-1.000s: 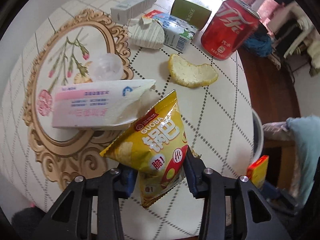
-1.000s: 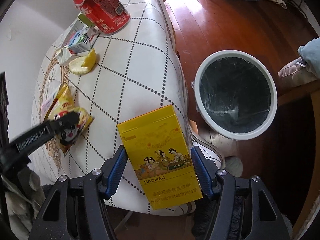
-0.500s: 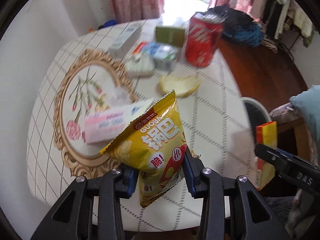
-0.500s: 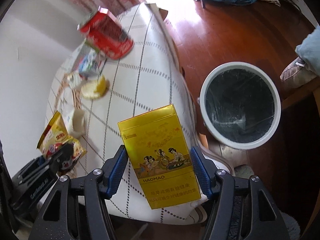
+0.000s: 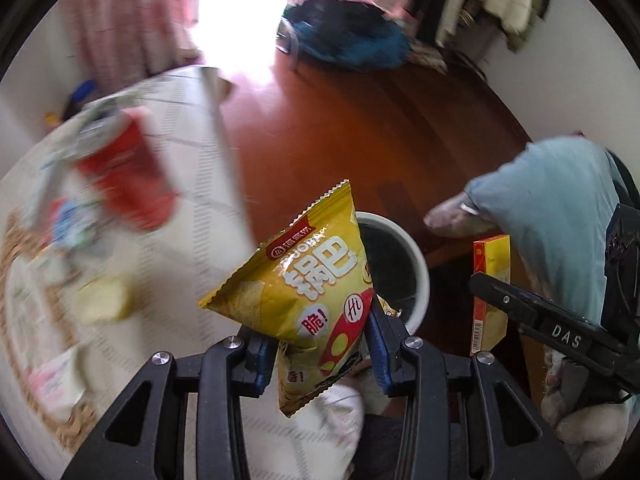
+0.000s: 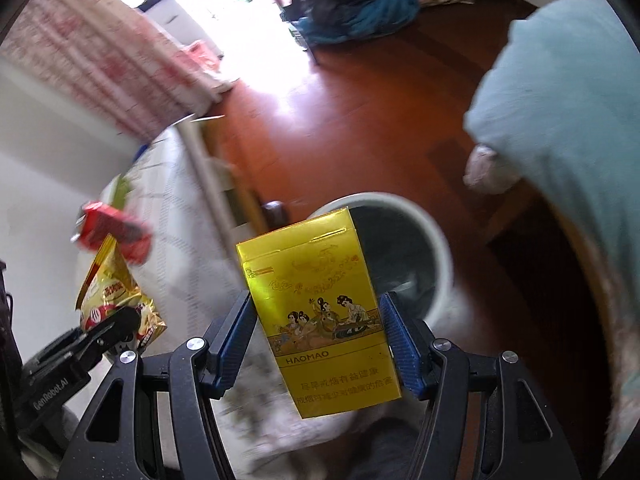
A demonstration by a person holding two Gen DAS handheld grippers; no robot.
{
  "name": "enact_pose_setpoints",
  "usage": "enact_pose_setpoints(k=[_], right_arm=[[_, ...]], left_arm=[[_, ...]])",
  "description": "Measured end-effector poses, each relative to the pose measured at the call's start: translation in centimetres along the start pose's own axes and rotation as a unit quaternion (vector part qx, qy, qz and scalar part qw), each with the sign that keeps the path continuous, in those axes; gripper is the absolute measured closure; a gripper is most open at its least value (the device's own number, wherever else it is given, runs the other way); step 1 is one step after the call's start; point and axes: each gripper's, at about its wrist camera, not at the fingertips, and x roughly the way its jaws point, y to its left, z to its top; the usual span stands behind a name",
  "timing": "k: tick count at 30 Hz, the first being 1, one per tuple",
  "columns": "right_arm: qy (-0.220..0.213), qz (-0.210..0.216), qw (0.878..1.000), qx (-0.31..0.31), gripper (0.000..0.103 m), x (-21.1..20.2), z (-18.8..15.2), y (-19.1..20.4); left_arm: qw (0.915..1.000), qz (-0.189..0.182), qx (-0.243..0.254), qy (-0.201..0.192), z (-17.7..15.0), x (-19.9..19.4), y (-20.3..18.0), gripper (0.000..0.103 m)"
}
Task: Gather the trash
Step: 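Carry both items over the white bin and open both grippers to drop them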
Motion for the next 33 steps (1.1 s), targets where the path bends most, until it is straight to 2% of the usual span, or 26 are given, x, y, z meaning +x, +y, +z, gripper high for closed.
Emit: enact_pose_setpoints(k=[4,9,12,14,15,16,17,19,20,22,23,27,28,30,33], right_arm=[[0.013,-0.023,1.000,0.011,0.038,1.8,1.3,-2.9],[0.035,-0.041,0.998,0.025,0.038,5.1,2.2,-5.4],[0.049,-0.049,0.997,0.029,0.038,7.4,2.5,-6.4],[0.057,-0.051,0.996,0.033,0.038,8.8,2.6,-6.6],[0.060,-0.052,0.996,0.034,0.038,9.4,2.6,-6.7],[0.067,-0.053,0.996,0.035,0.038,10.3,2.7,-6.8],[0.069,-0.058,0.995,0.039,0.038,10.7,2.6,-6.9],[0.080,-0.055,0.994,0.045,0.037,12.1,2.7,-7.3],[0.085,-0.053,0.994,0.047,0.037,12.4,2.6,-7.7],[0.090,-0.043,0.994,0.054,0.016,12.7,2.4,-8.2],[0.091,-0.041,0.993,0.056,0.001,12.8,2.3,-8.2],[0.084,-0.046,0.994,0.053,0.000,12.4,1.7,-7.5],[0.083,-0.050,0.994,0.048,0.000,12.1,1.6,-7.3],[0.082,-0.066,0.994,0.035,0.000,11.3,1.3,-6.7],[0.080,-0.102,0.991,0.008,0.000,9.8,0.6,-5.5]], left_arm=[[0.9981,-0.039,0.002,0.049,3.2,4.9,-1.7,0.068],[0.9876,-0.092,-0.023,0.125,6.0,11.2,-2.9,0.067],[0.9826,-0.100,-0.028,0.154,6.8,13.6,-3.0,0.066],[0.9800,-0.100,-0.032,0.169,7.3,15.0,-2.6,0.061],[0.9790,-0.102,-0.040,0.172,7.3,15.3,-2.5,0.044],[0.9780,-0.103,-0.053,0.174,7.4,15.6,-2.2,0.017],[0.9780,-0.104,-0.062,0.170,7.5,15.7,-1.6,0.009],[0.9781,-0.102,-0.077,0.164,7.6,15.6,-1.0,0.006],[0.9781,-0.099,-0.084,0.163,7.4,15.5,-0.6,0.006],[0.9793,-0.090,-0.086,0.159,7.2,15.2,-0.3,0.006],[0.9816,-0.076,-0.081,0.155,7.0,14.8,-0.2,0.006],[0.9881,-0.030,-0.071,0.134,5.6,12.9,0.1,0.006],[0.9906,-0.006,-0.061,0.122,5.1,12.0,0.1,0.006],[0.9929,0.031,-0.040,0.108,4.1,11.0,0.0,0.006],[0.9935,0.064,-0.027,0.091,2.6,9.0,-0.1,0.006]])
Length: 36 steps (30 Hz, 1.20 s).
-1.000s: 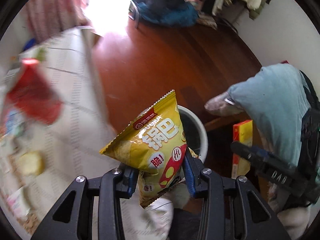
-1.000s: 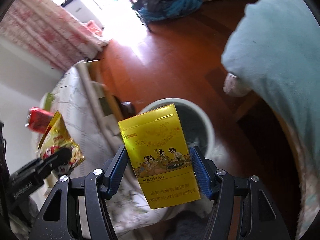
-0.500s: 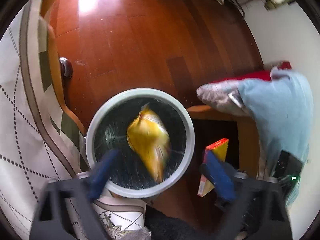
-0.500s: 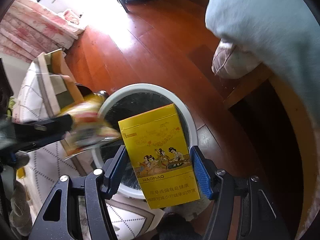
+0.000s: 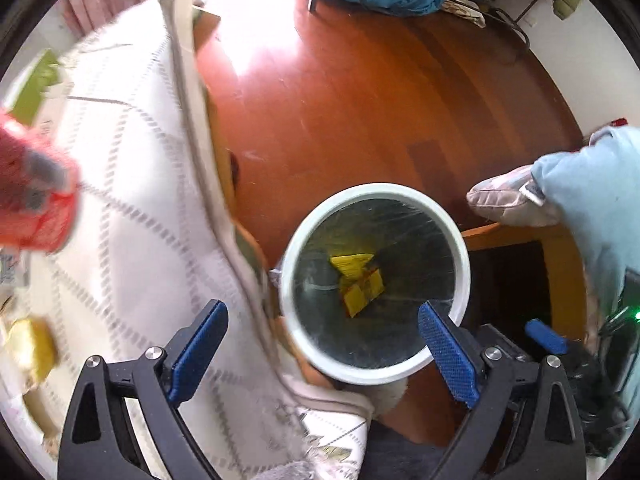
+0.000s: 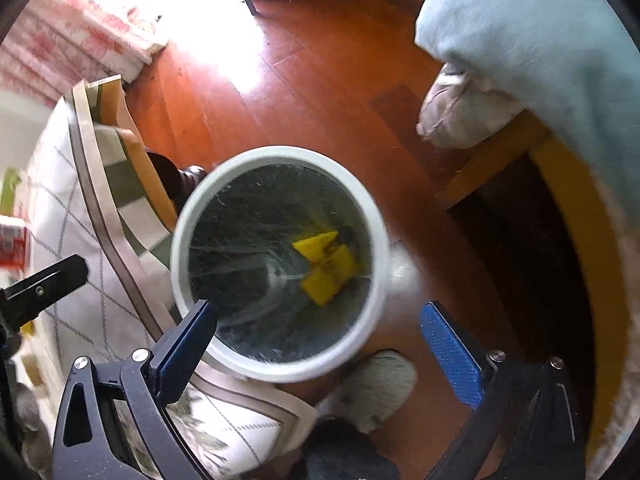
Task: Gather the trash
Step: 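Carry both items over the white bin and open both grippers to drop them, then grasp the lemon peel with the right gripper while the left gripper grasps the tissue pack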
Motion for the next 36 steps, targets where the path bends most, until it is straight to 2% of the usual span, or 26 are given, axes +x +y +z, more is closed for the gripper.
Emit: enact_pose_setpoints(k=[4,9,16,24,30,36], right_arm=[[-0.007,-0.028,0.999,-0.016,0.000,-2.4,-1.5,0.5],[-0.025,-0.038,0.999,-0.023,0.000,-5.7,-3.3,1.3],[-0.063,-0.032,0.997,-0.024,0.000,-11.7,-5.5,2.6],[-0.102,-0.014,0.994,-0.027,0.000,-18.1,-8.4,4.5],[-0.106,0.030,0.994,-0.028,0.000,-20.6,-10.4,7.3],[-0.078,0.068,0.989,-0.103,0.000,-18.5,-11.8,14.9]], left_arm=[[0.9997,0.019,0.006,-0.012,-1.9,-1.5,-0.5,0.006],[0.9990,0.030,0.008,-0.031,-4.1,-4.0,-0.6,0.006],[0.9967,0.034,0.006,-0.073,-6.6,-9.4,-0.3,0.006],[0.9937,0.022,-0.008,-0.109,-9.5,-14.7,1.4,0.006],[0.9905,0.023,-0.039,-0.130,-11.6,-18.1,5.5,0.006],[0.9851,0.089,-0.062,-0.133,-14.1,-18.2,13.8,0.006]])
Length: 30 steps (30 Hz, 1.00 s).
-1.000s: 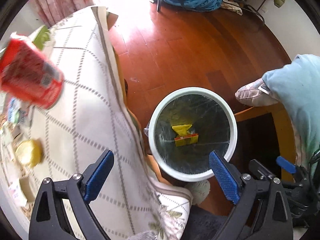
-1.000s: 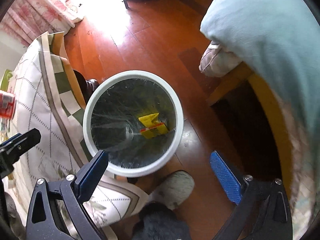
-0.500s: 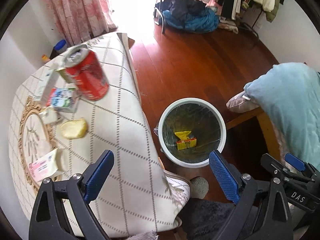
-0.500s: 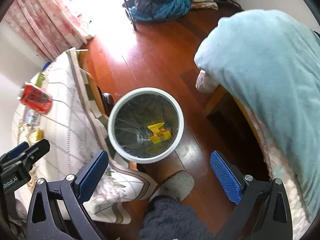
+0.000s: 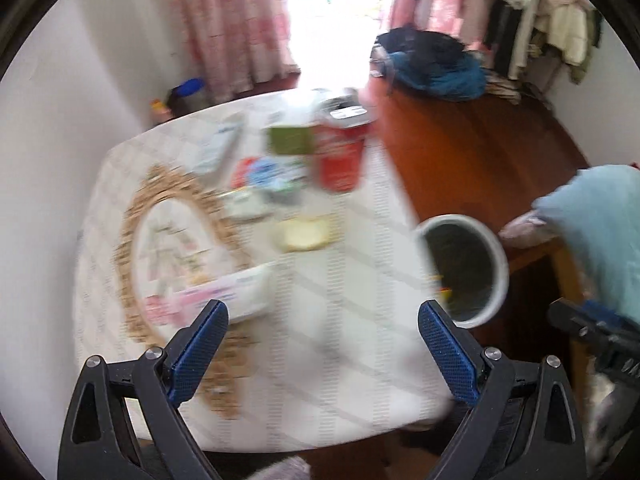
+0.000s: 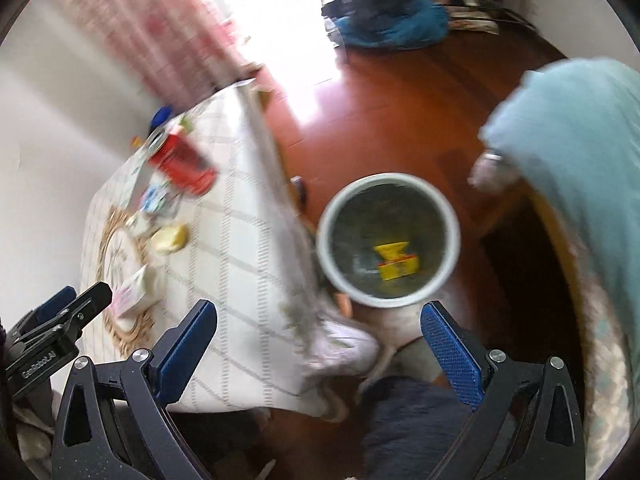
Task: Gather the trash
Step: 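Grasp the lemon peel with the right gripper while the left gripper grasps the tissue pack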
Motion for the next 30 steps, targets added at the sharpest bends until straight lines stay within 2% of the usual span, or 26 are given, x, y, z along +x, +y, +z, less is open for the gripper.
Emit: enact_pose_setpoints(k=[4,5,6,8,10,13,17,18,19,21,24,25,27,28,30], right_arm=[[0.027,0.021,0.998,-0.054,0.000,3.6,0.4,5.2],[0.033,0.023,0.997,-0.063,0.003,4.4,0.6,6.2],[0.039,0.029,0.996,-0.071,0.012,5.4,0.9,7.3],[0.053,0.029,0.995,-0.085,0.021,7.3,1.4,8.9],[0.065,0.022,0.993,-0.091,0.021,8.9,2.0,9.7],[0.082,0.014,0.993,-0.088,0.021,10.9,2.9,9.9],[0.098,0.015,0.992,-0.072,0.021,12.9,3.3,9.0],[0.102,0.018,0.992,-0.066,0.021,13.3,3.3,8.9],[0.104,0.025,0.993,-0.058,0.021,13.8,3.4,8.8],[0.105,0.042,0.993,-0.042,0.021,14.4,3.6,8.7],[0.101,0.072,0.992,-0.018,0.024,15.2,4.0,9.1],[0.098,0.084,0.992,-0.010,0.026,15.6,4.2,9.5],[0.091,0.101,0.991,0.000,0.031,16.3,4.5,10.4],[0.088,0.108,0.990,0.005,0.032,16.7,4.6,11.0],[0.081,0.119,0.989,0.014,0.035,17.7,4.8,12.2]], left_arm=[[0.9988,0.040,0.020,0.019,-1.2,2.9,5.1,0.006],[0.9978,0.049,0.037,0.025,-1.3,4.0,6.0,0.006],[0.9966,0.056,0.051,0.033,-1.4,5.0,6.7,0.006],[0.9928,0.054,0.092,0.056,-1.5,7.4,7.4,0.006],[0.9871,0.043,0.133,0.077,-1.5,9.1,7.5,0.006],[0.9743,0.035,0.195,0.107,-1.5,11.7,6.9,0.006],[0.9619,0.022,0.242,0.125,-1.1,14.0,6.4,0.007],[0.9598,0.021,0.249,0.127,-1.1,14.3,6.4,0.009],[0.9586,0.019,0.253,0.130,-1.2,14.6,6.3,0.027],[0.9606,0.014,0.247,0.127,-1.3,14.7,6.4,0.029],[0.9718,0.007,0.201,0.123,-1.5,14.2,7.3,0.038],[0.9790,0.005,0.161,0.125,-1.6,13.9,8.1,0.041],[0.9869,0.001,0.096,0.130,-1.9,13.6,9.7,0.042],[0.9893,-0.005,0.053,0.136,-2.1,13.4,10.7,0.042],[0.9879,-0.027,-0.030,0.150,-2.8,13.3,12.6,0.042]])
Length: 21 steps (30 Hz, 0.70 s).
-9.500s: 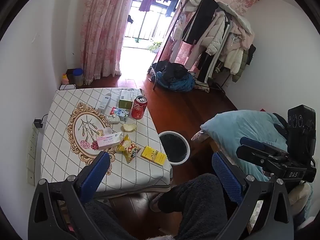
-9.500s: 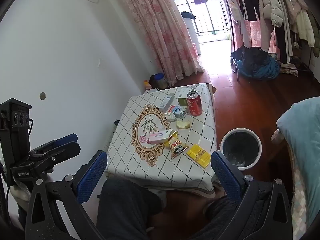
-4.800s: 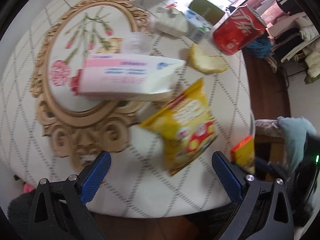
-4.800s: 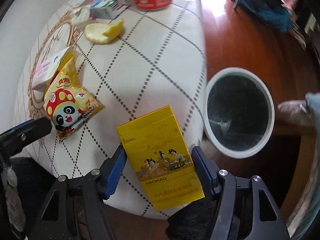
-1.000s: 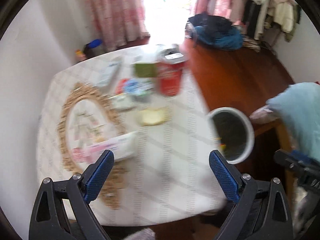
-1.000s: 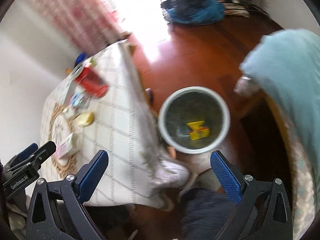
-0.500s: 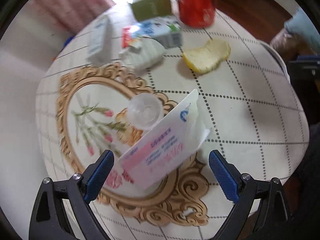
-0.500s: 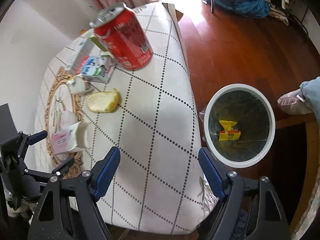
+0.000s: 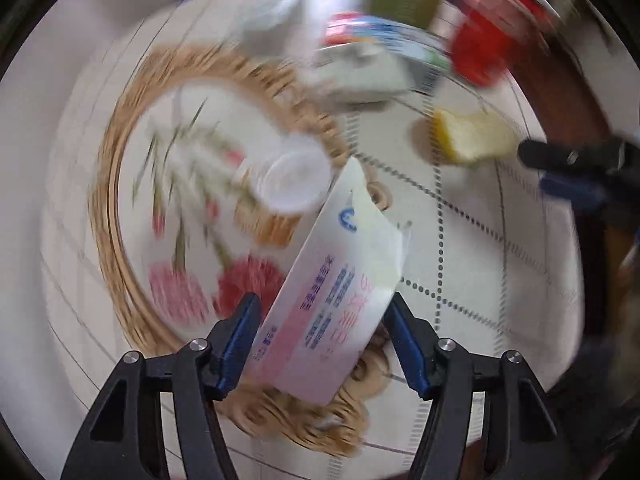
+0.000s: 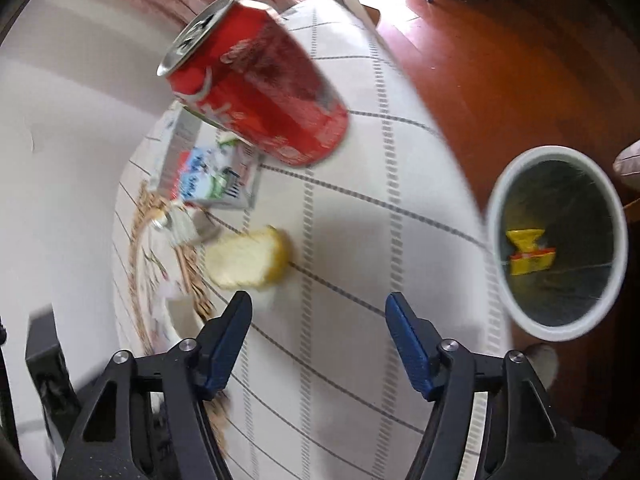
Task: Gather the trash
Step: 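Grasp the lemon peel with the right gripper while the left gripper grasps the tissue pack, then carry the peel and tissue pack over the bin and release both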
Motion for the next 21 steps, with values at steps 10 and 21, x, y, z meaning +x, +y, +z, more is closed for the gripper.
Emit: enact_pose_setpoints(k=[10,21], right_arm=[[-0.041,-0.016,0.999,-0.008,0.091,2.6,1.0,3.2],[-0.065,-0.035,0.997,-0.021,0.094,0.2,-0.2,2.4]], left_arm=[[0.9986,0.045,0.023,-0.017,0.5,1.2,-0.6,0.047],[0.9953,0.074,0.020,-0.058,-1.1,-1.1,-2.9,0.056]])
